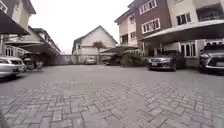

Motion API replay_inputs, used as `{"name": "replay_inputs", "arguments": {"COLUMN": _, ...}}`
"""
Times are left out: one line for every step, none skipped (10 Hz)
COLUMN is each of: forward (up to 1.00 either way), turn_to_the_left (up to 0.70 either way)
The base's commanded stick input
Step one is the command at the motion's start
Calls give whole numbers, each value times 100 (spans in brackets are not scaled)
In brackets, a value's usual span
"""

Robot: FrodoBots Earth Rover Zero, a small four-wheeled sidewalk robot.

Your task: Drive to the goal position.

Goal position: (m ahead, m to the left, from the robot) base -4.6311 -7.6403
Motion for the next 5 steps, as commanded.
{"name": "replay_inputs", "arguments": {"forward": 0, "turn_to_the_left": -70}}
{"name": "replay_inputs", "arguments": {"forward": 0, "turn_to_the_left": -70}}
{"name": "replay_inputs", "arguments": {"forward": 0, "turn_to_the_left": -70}}
{"name": "replay_inputs", "arguments": {"forward": 0, "turn_to_the_left": -70}}
{"name": "replay_inputs", "arguments": {"forward": 0, "turn_to_the_left": -70}}
